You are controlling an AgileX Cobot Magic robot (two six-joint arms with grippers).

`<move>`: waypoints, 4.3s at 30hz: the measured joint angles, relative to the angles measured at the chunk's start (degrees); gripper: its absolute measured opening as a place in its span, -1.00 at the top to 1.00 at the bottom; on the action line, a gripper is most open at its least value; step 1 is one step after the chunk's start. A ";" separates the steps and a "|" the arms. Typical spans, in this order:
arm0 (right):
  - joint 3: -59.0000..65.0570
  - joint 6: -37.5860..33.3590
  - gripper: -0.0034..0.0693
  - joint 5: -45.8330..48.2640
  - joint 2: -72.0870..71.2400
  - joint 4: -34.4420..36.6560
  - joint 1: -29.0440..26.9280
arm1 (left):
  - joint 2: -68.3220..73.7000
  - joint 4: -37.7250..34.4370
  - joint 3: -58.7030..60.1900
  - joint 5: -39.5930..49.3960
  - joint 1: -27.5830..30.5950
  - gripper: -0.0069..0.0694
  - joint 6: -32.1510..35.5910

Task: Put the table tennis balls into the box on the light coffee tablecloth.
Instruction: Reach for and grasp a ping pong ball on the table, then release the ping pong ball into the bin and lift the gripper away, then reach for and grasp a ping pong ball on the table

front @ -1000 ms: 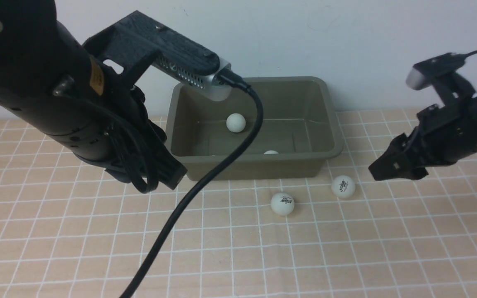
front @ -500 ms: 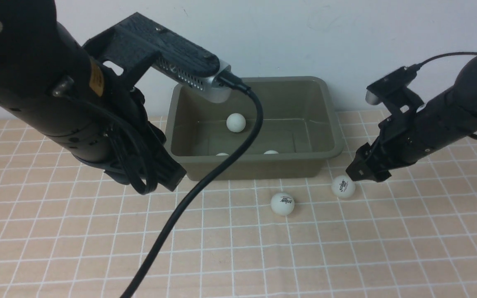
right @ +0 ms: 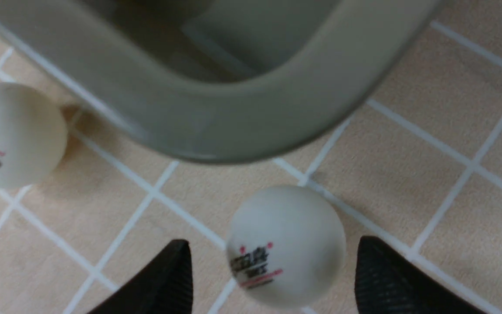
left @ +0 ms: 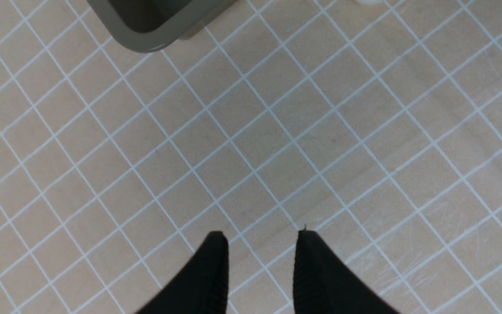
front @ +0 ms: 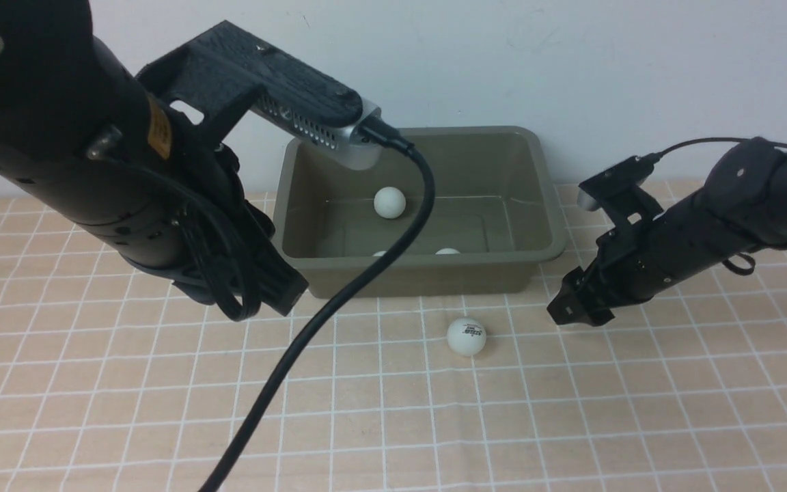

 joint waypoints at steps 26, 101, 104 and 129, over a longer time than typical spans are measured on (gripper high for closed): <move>-5.39 5.63 -0.09 5.05 -1.07 -8.80 -0.14 | 0.00 0.18 0.00 -0.05 0.00 0.39 -0.11; 6.87 42.46 -0.14 17.11 -32.20 -15.09 10.71 | 0.00 0.16 0.00 -4.58 0.00 0.39 -0.59; 12.04 42.25 -0.14 8.59 -30.34 -14.40 15.63 | 0.00 0.16 0.00 -4.58 0.00 0.39 -0.86; 2.57 40.17 -0.49 -6.84 -8.12 -15.14 20.50 | 0.00 0.16 0.00 -4.58 0.00 0.39 -0.87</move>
